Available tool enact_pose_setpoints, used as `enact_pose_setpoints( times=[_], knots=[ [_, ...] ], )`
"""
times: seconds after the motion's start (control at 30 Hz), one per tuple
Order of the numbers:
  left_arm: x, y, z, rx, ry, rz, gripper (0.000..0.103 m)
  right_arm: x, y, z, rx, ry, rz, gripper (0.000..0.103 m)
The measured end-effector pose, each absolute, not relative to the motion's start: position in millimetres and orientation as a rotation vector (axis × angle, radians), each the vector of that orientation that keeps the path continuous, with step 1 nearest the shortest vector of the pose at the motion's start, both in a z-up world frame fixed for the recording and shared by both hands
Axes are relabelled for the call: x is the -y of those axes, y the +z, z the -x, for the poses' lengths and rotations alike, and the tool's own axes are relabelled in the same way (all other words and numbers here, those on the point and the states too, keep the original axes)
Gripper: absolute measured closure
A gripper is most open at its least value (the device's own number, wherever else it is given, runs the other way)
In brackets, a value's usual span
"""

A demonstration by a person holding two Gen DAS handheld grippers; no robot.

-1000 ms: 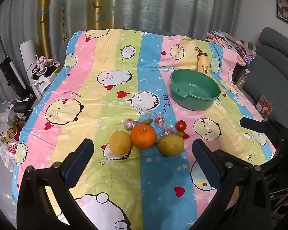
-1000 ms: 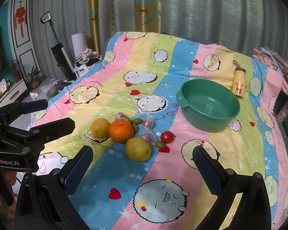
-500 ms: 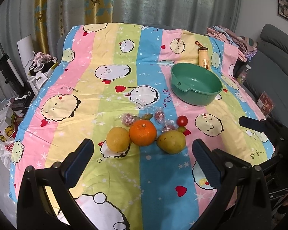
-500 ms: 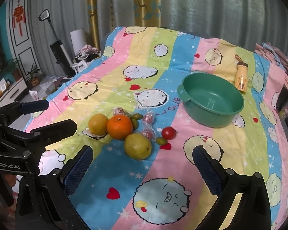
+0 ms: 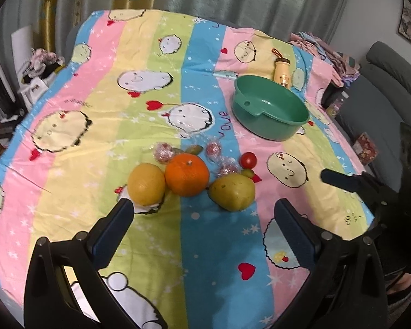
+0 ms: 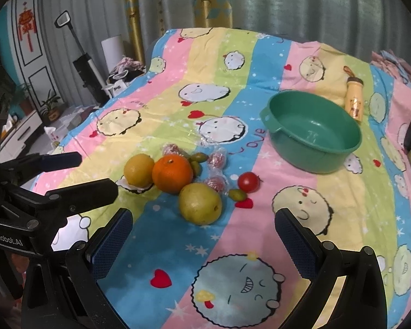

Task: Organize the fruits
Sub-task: 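Close both grippers together around the yellow-green pear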

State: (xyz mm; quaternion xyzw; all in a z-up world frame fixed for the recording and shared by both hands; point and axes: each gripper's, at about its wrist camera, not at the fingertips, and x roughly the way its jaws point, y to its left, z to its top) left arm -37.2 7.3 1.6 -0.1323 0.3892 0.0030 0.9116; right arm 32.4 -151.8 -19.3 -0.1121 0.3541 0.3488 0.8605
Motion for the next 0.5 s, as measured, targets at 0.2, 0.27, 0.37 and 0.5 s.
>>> enact_pose_setpoints(
  times=[0.2,0.27,0.37,0.5],
  knots=[
    [-19.7,-20.6,40.7,-0.819,-0.06,0.342,0.001,148.8,-36.4,-37.9,-0.766,0.789,0.214,0.0],
    [-24.1,-27.3,41.7,-0.819,-0.068,0.356,0.001,146.8,-43.7,-38.8,-0.775,0.811,0.211,0.0],
    [-30.3,-37.0,41.5,-0.82,-0.08,0.384,0.002,142.8,-53.3,-38.9,-0.785,0.846,0.204,0.0],
    [-38.1,-47.9,37.7,-0.831,-0.116,0.46,0.005,136.9,-66.3,-44.3,-0.799,0.865,0.201,0.0]
  ],
)
